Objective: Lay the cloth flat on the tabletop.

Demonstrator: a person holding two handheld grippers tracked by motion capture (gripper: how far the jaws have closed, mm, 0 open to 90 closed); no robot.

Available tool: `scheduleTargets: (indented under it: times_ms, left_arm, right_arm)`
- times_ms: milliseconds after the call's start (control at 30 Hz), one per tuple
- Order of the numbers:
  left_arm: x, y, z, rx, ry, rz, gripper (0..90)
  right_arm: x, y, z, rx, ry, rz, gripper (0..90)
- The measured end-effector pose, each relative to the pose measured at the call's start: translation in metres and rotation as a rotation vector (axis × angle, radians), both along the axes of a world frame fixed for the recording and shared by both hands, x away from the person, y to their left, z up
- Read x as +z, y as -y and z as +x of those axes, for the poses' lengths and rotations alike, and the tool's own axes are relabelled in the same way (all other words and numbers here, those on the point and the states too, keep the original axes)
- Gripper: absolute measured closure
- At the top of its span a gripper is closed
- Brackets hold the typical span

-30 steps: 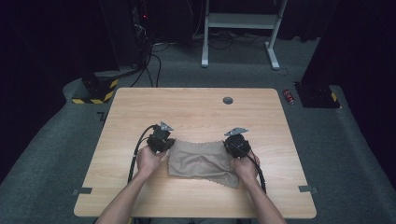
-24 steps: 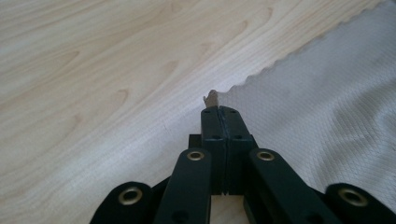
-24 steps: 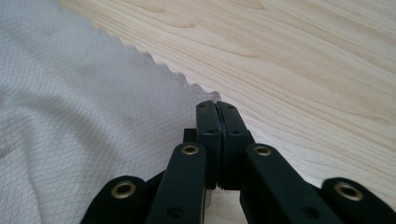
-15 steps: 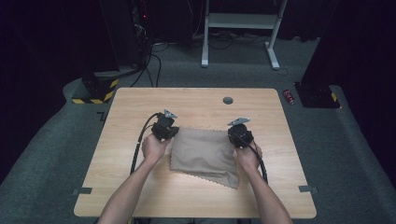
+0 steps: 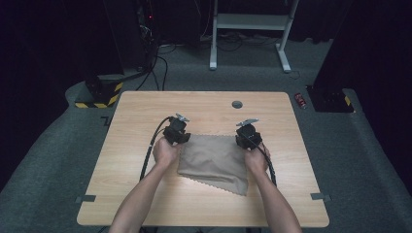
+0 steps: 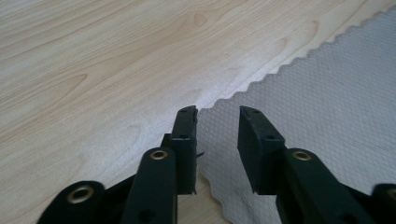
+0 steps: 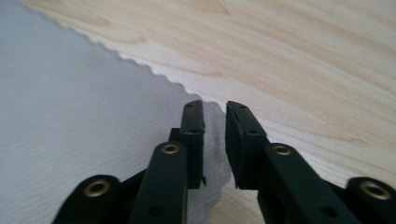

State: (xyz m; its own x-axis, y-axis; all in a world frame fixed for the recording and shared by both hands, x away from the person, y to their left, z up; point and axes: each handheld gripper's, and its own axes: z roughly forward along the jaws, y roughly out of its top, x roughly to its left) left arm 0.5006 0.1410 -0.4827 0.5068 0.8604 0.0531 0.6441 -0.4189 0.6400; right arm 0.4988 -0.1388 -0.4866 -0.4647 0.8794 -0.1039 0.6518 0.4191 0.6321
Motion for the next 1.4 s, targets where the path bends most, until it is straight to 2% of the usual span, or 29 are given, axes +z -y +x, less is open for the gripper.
scheduleTargets:
  times_ms: [67, 133, 200, 300, 433, 567, 667, 800, 867, 933, 967, 1067, 1100, 1167, 1267, 1333, 1400]
  left_arm:
    - [0.0, -0.001, -0.009, -0.01, 0.008, 0.005, 64.4]
    - [-0.002, -0.001, -0.02, -0.028, 0.0, -0.012, 63.6]
    - [-0.007, 0.0, -0.03, -0.051, -0.006, 0.005, 63.0]
    - [-0.014, 0.001, -0.037, -0.056, -0.024, 0.032, 62.3]
    - [-0.017, 0.0, -0.037, -0.038, -0.032, 0.021, 62.4]
    - [-0.021, 0.001, -0.035, -0.037, -0.034, 0.035, 63.0]
    - [-0.023, -0.001, -0.032, -0.022, -0.028, 0.013, 62.4]
    - [-0.023, 0.002, -0.024, -0.018, -0.02, 0.027, 61.1]
    - [-0.022, 0.004, -0.016, -0.012, -0.022, 0.036, 61.1]
    - [-0.023, 0.005, -0.01, 0.004, -0.013, 0.029, 60.6]
    - [-0.023, 0.005, -0.007, 0.018, -0.015, 0.019, 60.4]
    - [-0.022, 0.005, -0.001, 0.04, -0.042, 0.008, 57.5]
    - [-0.021, 0.004, -0.001, 0.043, -0.055, -0.008, 56.8]
    - [-0.012, 0.001, -0.006, 0.023, -0.029, -0.01, 56.3]
    - [0.001, -0.004, -0.017, -0.007, 0.004, -0.015, 56.7]
    - [0.005, -0.007, -0.027, -0.016, 0.013, -0.031, 56.7]
    - [0.004, -0.007, -0.038, -0.04, 0.01, -0.035, 56.8]
  right_arm:
    - [0.007, 0.002, -0.008, 0.027, 0.013, 0.053, 74.2]
    - [0.013, 0.001, -0.019, 0.083, 0.019, 0.078, 74.5]
    - [0.014, -0.002, -0.031, 0.125, 0.016, 0.072, 75.0]
    - [0.008, -0.003, -0.042, 0.147, -0.003, 0.064, 74.8]
    - [-0.007, 0.001, -0.043, 0.117, -0.042, 0.062, 73.7]
    - [-0.018, 0.002, -0.041, 0.09, -0.078, 0.046, 75.1]
    - [-0.019, 0.003, -0.04, 0.087, -0.066, 0.041, 74.7]
    - [-0.019, 0.004, -0.031, 0.083, -0.052, 0.031, 73.9]
    - [-0.02, 0.006, -0.023, 0.056, -0.052, 0.05, 73.4]
    - [-0.019, 0.005, -0.018, 0.047, -0.054, 0.029, 72.0]
    - [-0.019, 0.004, -0.015, 0.036, -0.047, 0.022, 71.9]
    - [-0.018, 0.006, -0.008, 0.012, -0.067, 0.032, 69.0]
    - [-0.018, 0.007, -0.007, 0.003, -0.076, 0.041, 67.8]
    - [-0.018, 0.011, -0.009, -0.005, -0.082, 0.047, 65.6]
    - [-0.016, 0.019, -0.021, 0.0, -0.053, 0.08, 67.0]
    - [-0.014, 0.023, -0.032, 0.023, -0.039, 0.094, 69.0]
    - [-0.013, 0.023, -0.043, 0.054, -0.04, 0.087, 71.6]
